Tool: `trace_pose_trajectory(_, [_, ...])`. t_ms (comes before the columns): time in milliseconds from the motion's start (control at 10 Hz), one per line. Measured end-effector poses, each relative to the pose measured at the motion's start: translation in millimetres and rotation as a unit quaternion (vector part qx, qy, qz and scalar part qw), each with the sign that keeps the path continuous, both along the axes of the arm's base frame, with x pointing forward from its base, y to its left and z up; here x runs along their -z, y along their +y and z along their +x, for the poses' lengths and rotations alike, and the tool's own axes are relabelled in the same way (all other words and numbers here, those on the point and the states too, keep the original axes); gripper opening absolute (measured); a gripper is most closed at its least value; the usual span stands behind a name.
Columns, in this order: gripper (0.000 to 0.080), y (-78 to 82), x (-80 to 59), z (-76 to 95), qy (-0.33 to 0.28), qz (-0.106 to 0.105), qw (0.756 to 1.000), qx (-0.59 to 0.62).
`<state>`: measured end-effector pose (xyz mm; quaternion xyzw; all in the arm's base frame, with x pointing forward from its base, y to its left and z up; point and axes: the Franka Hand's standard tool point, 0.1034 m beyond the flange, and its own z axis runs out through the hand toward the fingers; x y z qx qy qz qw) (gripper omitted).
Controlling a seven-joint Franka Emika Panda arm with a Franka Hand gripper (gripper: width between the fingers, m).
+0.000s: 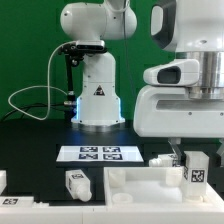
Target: Assemble one leg
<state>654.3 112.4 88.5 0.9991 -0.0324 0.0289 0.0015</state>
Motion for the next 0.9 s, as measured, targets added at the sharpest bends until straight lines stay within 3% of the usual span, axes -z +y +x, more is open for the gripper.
trace_pose_trajectory(100, [0.0285, 0.3, 0.0, 0.0, 0.000, 0.004, 0.998, 0.061])
trace_pose_trajectory(400, [0.0285, -2.6, 0.5, -0.3, 0.000, 0.009, 0.985, 0.170])
trace_pose_trajectory(500, [0.0285, -7.4, 1.8, 0.9, -0.016, 0.013, 0.968, 0.251])
trace_pose_trajectory(600, [0.0285, -11.9, 2.5, 0.4, -0.024, 0.016, 0.945, 0.325])
trace_pose_trajectory(900, [0.0286, -17.9, 4.2, -6.5, 0.003, 0.061, 0.812, 0.580])
